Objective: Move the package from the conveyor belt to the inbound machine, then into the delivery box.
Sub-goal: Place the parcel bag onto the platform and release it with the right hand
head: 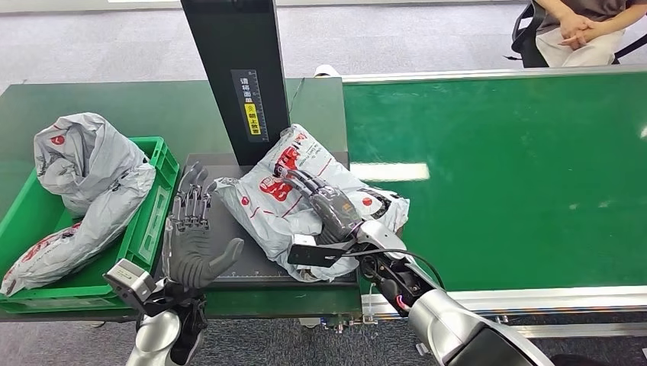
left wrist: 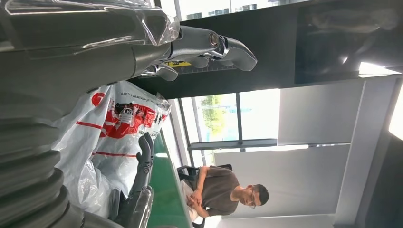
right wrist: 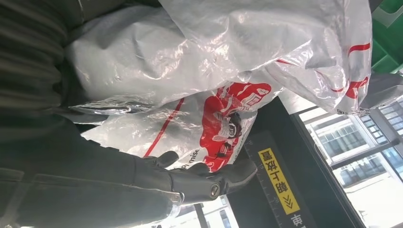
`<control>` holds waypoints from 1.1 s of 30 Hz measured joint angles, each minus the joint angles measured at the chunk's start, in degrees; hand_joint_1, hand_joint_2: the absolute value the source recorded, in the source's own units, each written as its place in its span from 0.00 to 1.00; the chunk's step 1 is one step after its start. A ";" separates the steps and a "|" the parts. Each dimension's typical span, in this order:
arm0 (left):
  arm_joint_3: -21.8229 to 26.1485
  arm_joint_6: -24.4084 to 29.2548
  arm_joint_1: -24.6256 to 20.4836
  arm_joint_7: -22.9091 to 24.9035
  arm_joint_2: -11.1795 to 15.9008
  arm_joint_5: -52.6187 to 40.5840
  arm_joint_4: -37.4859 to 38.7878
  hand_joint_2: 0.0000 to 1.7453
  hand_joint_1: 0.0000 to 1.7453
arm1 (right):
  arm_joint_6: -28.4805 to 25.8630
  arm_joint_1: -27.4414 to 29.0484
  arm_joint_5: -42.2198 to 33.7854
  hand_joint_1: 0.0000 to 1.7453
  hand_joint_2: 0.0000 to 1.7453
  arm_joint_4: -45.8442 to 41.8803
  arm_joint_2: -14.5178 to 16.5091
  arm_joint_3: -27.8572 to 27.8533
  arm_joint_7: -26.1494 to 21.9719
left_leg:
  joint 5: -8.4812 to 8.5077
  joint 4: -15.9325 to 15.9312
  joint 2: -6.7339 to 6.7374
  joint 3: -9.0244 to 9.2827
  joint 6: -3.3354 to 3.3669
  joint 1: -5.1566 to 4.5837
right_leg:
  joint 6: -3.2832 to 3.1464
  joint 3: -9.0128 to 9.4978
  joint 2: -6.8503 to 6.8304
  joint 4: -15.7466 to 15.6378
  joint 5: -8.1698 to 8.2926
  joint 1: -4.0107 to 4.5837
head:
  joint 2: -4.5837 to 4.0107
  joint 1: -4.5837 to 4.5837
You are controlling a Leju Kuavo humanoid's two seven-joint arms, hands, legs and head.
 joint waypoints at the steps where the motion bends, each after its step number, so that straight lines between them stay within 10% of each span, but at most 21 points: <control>1: 0.00 -0.01 0.00 0.01 0.00 0.00 0.00 1.00 0.00 | -0.11 0.03 -0.13 0.00 1.00 0.00 0.01 -0.10 -0.15 | 0.00 0.00 0.00 0.00 0.00 0.00 | 0.00 0.00 0.00 0.00 0.00 0.00 | 0.00 0.00; 20: -1.94 0.73 -0.51 1.87 0.09 -6.97 0.88 1.00 0.00 | 7.39 11.17 -29.92 0.00 1.00 -27.14 -3.11 -9.21 -4.99 | -0.02 0.00 0.01 -0.06 -0.01 0.00 | 0.00 -0.08 0.00 -0.01 -0.01 0.00 | 0.00 0.01; 33: -2.56 1.78 0.20 1.79 0.54 -12.10 1.93 1.00 0.00 | 15.45 18.31 -25.34 0.00 1.00 -38.60 -5.20 -14.52 -3.18 | -0.03 -0.01 0.02 -0.11 -0.01 0.00 | 0.00 -0.09 0.00 -0.01 -0.01 0.00 | 0.00 0.00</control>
